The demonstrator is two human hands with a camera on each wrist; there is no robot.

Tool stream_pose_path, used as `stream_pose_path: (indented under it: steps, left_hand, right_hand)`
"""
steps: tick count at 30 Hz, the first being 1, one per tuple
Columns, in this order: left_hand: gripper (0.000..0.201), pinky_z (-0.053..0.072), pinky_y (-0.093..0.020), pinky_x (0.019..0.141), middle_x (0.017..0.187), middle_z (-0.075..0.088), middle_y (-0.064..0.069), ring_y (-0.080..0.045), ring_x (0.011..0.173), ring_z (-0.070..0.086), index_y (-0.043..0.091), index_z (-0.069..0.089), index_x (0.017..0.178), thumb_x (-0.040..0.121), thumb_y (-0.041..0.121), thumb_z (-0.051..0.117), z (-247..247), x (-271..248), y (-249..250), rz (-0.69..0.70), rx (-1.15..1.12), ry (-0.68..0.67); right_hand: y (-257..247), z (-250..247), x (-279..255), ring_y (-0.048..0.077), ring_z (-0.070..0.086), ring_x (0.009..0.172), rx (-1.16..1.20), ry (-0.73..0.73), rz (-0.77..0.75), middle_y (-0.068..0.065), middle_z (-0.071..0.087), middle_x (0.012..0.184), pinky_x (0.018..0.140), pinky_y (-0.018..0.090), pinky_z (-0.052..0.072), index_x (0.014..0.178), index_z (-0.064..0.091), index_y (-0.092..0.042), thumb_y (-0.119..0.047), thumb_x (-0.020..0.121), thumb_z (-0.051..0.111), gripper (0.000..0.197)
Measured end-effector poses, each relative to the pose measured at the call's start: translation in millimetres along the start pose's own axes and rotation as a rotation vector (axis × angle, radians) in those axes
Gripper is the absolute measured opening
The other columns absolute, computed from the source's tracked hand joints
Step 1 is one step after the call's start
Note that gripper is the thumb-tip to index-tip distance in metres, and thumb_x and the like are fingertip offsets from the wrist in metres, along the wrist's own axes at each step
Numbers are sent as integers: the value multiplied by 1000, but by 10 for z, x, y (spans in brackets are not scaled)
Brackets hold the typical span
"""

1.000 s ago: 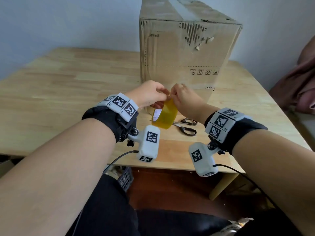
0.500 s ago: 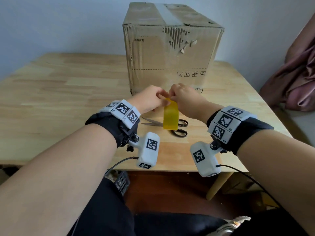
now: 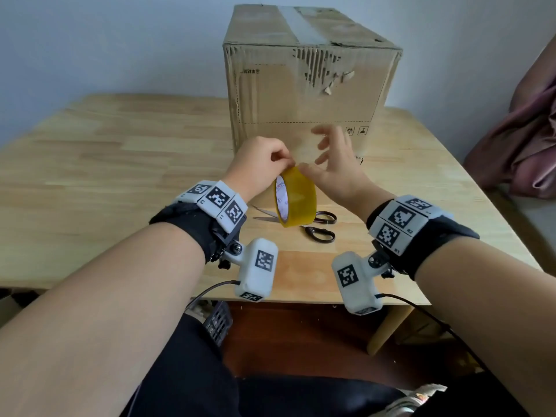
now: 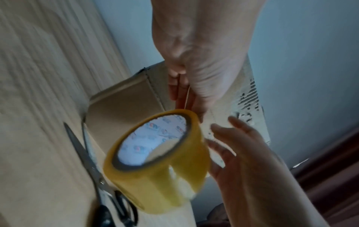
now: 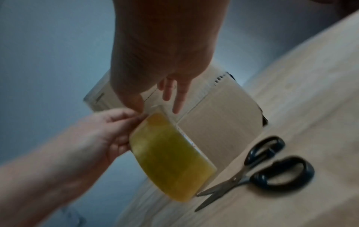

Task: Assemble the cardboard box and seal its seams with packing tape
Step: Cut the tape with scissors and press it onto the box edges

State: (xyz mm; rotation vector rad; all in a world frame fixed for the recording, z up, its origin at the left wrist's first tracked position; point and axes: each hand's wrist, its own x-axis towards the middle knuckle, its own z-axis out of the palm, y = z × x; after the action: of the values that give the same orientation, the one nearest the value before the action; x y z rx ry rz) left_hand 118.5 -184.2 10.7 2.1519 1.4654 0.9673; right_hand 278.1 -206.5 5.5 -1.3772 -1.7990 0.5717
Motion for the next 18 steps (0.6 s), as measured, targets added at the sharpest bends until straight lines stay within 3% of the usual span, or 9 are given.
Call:
stream_pose_path:
  steps: [3, 6, 10, 15, 18]
  left_hand:
    - [8, 48, -30, 80, 82, 65, 7, -12, 83, 60, 13, 71, 85, 86, 19, 65, -22, -33, -50, -3, -22, 45]
    - [8, 49, -32, 80, 80, 65, 8, -12, 82, 60, 15, 70, 83, 86, 20, 64, -22, -50, -65, -1, -11, 54]
    - [9, 50, -32, 79, 84, 67, 6, -13, 84, 61, 15, 70, 84, 87, 20, 63, -50, -65, -120, 6, 30, 68]
    - [10, 48, -27, 77, 84, 68, 3, -12, 81, 60, 12, 72, 85, 87, 19, 64, -120, -56, -124, 12, 30, 143]
    - [10, 49, -27, 74, 80, 67, 4, -12, 77, 60, 11, 71, 82, 86, 18, 64, -159, -31, -75, 27, -30, 188]
  right_hand:
    - [-3, 48, -20, 17, 56, 86, 424, -146, 360, 4, 52, 99, 68, 24, 48, 135, 37, -18, -15, 91, 59, 50]
    - [22, 113, -9, 23, 59, 94, 606, -160, 443, 8, 56, 105, 78, 35, 52, 135, 44, -23, -16, 91, 60, 47]
    - [-22, 160, 45, 25, 59, 102, 553, -189, 502, 11, 59, 118, 84, 40, 53, 129, 52, -17, -21, 93, 60, 38]
    - [-160, 133, 153, 23, 60, 100, 429, -244, 484, 5, 62, 106, 77, 35, 54, 113, 59, -21, -28, 93, 61, 21]
    - [-185, 140, 151, 23, 58, 98, 196, -259, 409, 6, 62, 106, 84, 36, 51, 117, 61, -18, -33, 94, 57, 28]
